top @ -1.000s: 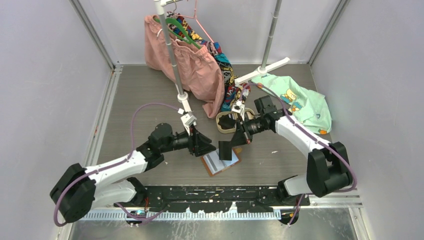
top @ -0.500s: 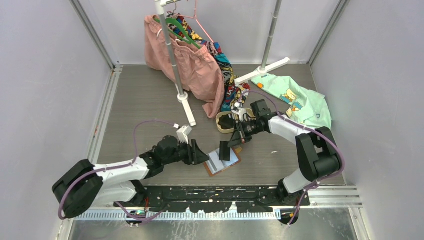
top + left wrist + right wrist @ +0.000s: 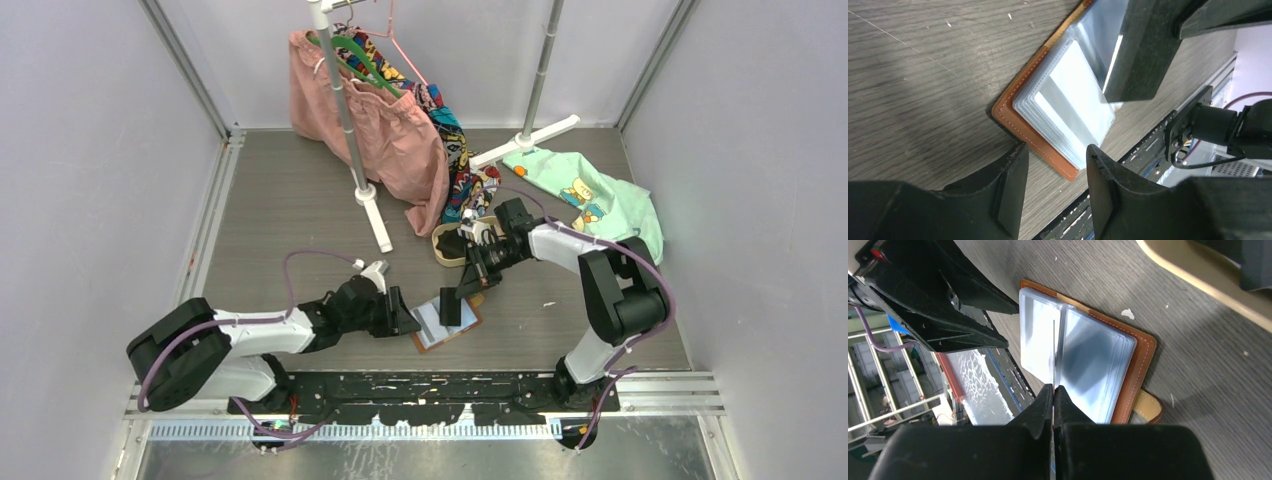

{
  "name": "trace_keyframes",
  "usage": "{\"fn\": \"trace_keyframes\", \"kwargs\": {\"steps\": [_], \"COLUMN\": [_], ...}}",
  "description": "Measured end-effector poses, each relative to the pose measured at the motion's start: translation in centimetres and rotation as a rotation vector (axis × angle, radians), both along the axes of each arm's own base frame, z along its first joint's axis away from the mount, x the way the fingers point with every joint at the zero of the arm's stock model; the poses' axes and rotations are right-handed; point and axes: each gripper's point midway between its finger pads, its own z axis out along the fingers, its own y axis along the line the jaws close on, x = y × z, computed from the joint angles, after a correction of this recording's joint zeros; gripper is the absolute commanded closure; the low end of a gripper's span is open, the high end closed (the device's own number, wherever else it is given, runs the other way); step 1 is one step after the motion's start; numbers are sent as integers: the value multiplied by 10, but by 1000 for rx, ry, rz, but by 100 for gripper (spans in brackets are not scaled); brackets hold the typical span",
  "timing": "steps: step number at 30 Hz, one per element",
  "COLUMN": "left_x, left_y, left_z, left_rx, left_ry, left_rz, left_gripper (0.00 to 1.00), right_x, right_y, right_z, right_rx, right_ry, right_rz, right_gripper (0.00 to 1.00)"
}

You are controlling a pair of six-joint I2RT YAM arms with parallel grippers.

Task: Put the credit cards into the card holder
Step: Insert the credit card into the card holder.

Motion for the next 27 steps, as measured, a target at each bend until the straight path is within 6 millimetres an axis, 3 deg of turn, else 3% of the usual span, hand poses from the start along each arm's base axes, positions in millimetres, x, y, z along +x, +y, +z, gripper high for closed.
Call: {"fn": "trace_keyframes", "kwargs": {"steps": [14, 22, 27], "left_x": [15, 17, 11], "left_y": [-8, -5, 3], "left_z": [-7, -5, 12], "left_rx": [101, 125, 99], "left_ry": [49, 9, -147], "left_rz": [36, 14, -77], "left_gripper": [60, 52, 45], "right_x": [-9, -10, -11], "right_y": [2, 2, 4], "right_z": [-6, -6, -12], "right_rx": [-19, -27, -29], "right_ry": [56, 99, 152], "right_rz": [56, 28, -34], "right_gripper": [99, 99, 99]}}
